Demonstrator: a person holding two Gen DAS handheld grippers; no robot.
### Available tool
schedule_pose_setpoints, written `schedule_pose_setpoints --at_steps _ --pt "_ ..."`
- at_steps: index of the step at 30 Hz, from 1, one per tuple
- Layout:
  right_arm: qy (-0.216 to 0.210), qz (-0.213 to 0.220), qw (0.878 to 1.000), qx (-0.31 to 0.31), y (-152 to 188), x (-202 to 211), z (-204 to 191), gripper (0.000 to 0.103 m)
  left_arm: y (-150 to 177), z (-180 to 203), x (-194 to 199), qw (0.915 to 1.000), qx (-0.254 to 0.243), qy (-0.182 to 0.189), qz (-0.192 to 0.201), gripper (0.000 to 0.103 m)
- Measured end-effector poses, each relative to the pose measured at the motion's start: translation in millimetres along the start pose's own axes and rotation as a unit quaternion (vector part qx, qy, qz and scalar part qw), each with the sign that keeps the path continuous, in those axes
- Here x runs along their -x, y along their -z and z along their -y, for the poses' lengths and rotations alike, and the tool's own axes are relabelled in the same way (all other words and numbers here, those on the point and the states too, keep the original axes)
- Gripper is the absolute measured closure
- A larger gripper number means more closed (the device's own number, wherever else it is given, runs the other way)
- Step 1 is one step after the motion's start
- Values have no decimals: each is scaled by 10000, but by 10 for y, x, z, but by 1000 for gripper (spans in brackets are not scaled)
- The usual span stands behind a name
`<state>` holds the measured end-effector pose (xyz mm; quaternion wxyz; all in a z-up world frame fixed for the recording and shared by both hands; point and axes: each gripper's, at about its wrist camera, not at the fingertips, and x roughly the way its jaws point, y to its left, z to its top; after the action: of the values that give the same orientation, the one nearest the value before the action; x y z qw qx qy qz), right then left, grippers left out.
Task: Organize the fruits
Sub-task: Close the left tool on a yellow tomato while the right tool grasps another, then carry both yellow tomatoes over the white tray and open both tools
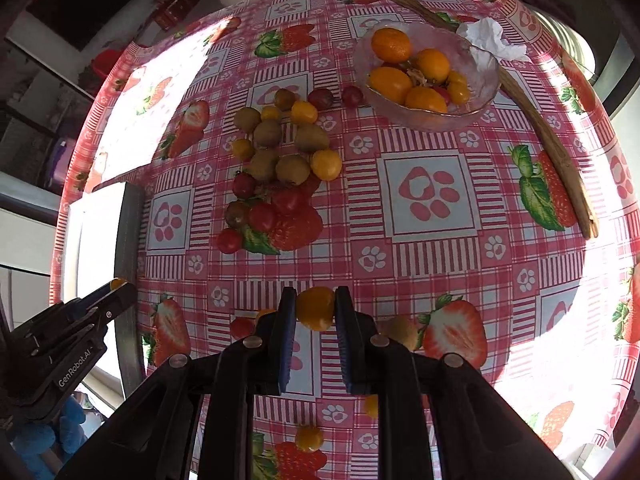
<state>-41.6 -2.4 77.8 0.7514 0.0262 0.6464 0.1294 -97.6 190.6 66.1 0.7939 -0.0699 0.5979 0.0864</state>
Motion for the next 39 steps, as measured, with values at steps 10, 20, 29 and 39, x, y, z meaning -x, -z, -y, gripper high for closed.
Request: schedule_pose_setpoints --at_steps 10,20,29,39 --pt "-837 -77 9918 967 -361 -392 -1367 82 151 -1095 -208 9944 779 -717 -78 82" --pt "-702 -379 9823 1692 -529 -930 -2283 81 293 -1364 -431 9920 916 -861 -84 82" --pt "-163 -529 9763 2093 -500 -1279 -2502 79 336 -1256 -379 9930 703 -949 -36 81" --pt "-455 -355 9726 2251 -561 -1131 -2673 31 299 -1214 -256 9906 538 -1236 215 15"
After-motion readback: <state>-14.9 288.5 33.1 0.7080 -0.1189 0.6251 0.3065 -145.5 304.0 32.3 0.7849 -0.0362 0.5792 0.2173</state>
